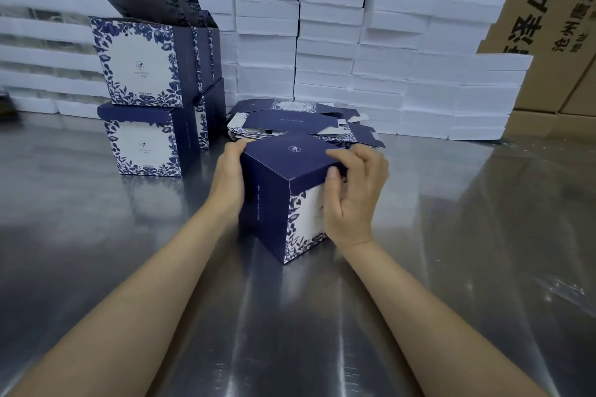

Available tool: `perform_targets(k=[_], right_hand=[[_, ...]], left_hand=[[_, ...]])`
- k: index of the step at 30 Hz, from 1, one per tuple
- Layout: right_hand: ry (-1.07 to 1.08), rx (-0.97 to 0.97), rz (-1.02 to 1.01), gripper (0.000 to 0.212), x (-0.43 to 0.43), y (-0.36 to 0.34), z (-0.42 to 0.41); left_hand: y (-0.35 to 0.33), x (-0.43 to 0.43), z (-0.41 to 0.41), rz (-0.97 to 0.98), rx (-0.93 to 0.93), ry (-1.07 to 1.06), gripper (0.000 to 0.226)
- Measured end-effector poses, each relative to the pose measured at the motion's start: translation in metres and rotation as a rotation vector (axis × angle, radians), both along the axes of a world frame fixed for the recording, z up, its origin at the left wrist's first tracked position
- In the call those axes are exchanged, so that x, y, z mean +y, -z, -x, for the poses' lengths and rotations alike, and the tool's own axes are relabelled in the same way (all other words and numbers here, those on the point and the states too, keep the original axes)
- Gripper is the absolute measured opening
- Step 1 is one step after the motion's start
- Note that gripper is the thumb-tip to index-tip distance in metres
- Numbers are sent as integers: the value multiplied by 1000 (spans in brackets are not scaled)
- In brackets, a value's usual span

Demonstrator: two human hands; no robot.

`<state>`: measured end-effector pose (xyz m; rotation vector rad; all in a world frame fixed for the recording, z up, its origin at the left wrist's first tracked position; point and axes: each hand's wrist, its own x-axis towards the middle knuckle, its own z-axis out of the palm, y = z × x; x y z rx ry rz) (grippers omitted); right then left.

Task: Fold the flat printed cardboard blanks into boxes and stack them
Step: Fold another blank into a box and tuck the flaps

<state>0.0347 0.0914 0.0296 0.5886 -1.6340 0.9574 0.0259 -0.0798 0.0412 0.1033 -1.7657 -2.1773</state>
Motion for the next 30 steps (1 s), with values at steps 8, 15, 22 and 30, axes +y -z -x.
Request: perform_targets(k=[8,15,22,30], right_hand=[[89,-124,-205,24,-5,-4,1],[104,-157,-123,21,-8,-8,2],[95,-171,-31,29,-14,-12,0],[152,-157,-15,25,-18,-12,1]], left_hand=[[12,8,-7,656,599,-389,34],[7,27,-11,797,690,-262,29],[2,38,-10,691,669,-352,37],[5,32,-6,732,730,-374,38]])
